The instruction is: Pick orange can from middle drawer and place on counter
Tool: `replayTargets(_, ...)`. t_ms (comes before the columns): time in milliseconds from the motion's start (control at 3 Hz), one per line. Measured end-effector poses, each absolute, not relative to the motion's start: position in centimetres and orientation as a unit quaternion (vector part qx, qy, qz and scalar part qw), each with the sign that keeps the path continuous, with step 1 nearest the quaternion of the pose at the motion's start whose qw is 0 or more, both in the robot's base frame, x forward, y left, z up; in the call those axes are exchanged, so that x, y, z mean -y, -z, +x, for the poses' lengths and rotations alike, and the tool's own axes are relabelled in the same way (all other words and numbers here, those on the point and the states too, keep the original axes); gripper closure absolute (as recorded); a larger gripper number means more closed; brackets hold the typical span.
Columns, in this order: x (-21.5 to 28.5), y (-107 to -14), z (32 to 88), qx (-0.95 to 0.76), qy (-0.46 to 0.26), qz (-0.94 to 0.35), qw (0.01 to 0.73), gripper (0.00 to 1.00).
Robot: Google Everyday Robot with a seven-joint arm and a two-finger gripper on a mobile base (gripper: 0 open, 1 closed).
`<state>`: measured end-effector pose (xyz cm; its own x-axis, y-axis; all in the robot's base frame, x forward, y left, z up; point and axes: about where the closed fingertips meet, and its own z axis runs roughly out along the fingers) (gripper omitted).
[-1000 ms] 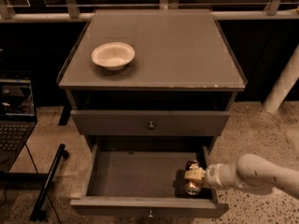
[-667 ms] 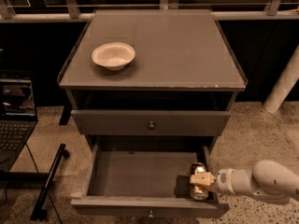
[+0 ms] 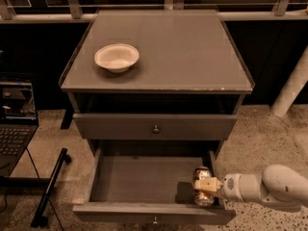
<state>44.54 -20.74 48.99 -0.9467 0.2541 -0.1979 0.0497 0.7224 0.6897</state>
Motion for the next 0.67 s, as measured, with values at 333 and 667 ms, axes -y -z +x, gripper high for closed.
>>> replayTargets(333,18.5,-54.4,42.4,-0.914,-0.364,0.033,0.179,1.00)
replayTargets(667,15.7,-64.6,41.4,-0.902,-0.352,-0.029,0.247,1.00)
